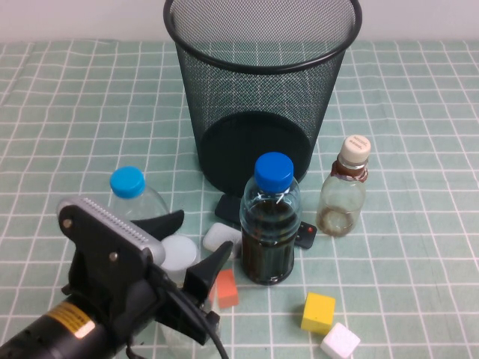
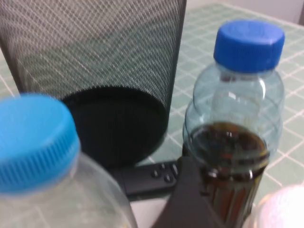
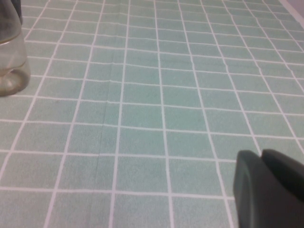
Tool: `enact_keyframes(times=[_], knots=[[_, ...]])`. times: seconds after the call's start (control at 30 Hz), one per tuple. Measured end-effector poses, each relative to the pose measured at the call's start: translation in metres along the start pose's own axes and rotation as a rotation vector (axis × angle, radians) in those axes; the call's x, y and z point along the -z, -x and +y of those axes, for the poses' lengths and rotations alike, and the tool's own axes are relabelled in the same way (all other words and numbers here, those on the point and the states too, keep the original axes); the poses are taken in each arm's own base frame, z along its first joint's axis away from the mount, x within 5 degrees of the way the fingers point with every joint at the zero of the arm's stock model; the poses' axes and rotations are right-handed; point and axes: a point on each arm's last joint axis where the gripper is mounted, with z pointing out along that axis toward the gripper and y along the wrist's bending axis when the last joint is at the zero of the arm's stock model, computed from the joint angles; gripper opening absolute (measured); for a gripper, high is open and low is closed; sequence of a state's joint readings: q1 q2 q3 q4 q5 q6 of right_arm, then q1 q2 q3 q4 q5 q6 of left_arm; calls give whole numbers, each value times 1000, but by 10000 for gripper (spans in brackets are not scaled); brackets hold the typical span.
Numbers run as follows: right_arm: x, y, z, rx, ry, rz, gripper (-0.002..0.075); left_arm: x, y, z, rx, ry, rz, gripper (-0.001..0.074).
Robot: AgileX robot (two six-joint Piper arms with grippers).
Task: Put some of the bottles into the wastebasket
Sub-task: Pick up a bottle from the table with left arm
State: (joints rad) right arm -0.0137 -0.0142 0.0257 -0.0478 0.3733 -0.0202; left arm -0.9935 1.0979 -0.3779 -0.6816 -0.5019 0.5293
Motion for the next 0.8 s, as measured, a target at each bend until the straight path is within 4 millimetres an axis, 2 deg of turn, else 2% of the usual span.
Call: enact_keyframes(times=[0.17,0.37,0.63,0.8], knots=[[0,0,0,0,0,0,-8,-2,-7,-2,23,-11,62,324],[0,0,0,0,0,0,-8,-4,3,-14,49,-113,147,328],[0,0,0,0,0,0,-8,4,61,-43,64,-384,233,328],[0,0,0,0,0,0,-8,19,122,-58,8,-540,202,327]])
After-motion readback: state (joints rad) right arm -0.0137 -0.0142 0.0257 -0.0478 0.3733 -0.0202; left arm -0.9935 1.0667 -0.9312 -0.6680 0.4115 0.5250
